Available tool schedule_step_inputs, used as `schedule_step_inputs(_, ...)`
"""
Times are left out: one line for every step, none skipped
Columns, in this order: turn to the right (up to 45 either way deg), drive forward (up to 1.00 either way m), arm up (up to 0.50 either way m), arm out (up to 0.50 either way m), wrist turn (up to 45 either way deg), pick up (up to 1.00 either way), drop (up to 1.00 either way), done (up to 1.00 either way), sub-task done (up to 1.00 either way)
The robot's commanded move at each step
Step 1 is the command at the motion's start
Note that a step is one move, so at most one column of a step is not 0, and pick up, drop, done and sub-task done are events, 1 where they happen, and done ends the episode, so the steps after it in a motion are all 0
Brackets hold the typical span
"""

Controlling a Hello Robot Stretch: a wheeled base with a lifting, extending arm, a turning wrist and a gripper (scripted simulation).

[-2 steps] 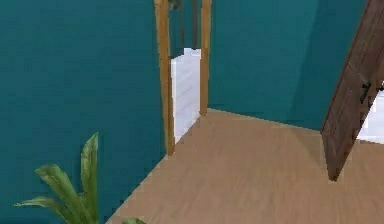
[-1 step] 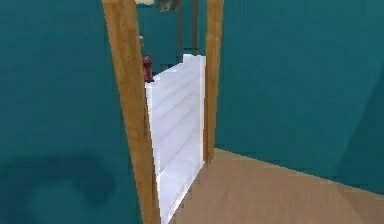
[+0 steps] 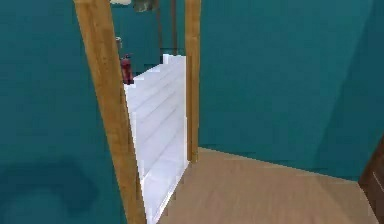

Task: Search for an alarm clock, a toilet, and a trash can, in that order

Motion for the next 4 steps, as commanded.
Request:
schedule_step_inputs(0.0,0.80,0.00,0.00,0.0,0.00,0.00,0.00,0.00)
schedule_step_inputs(-18.0,0.00,0.00,0.00,0.0,0.00,0.00,0.00,0.00)
schedule_step_inputs(0.0,0.90,0.00,0.00,0.0,0.00,0.00,0.00,0.00)
schedule_step_inputs(36.0,0.00,0.00,0.00,0.0,0.00,0.00,0.00,0.00)
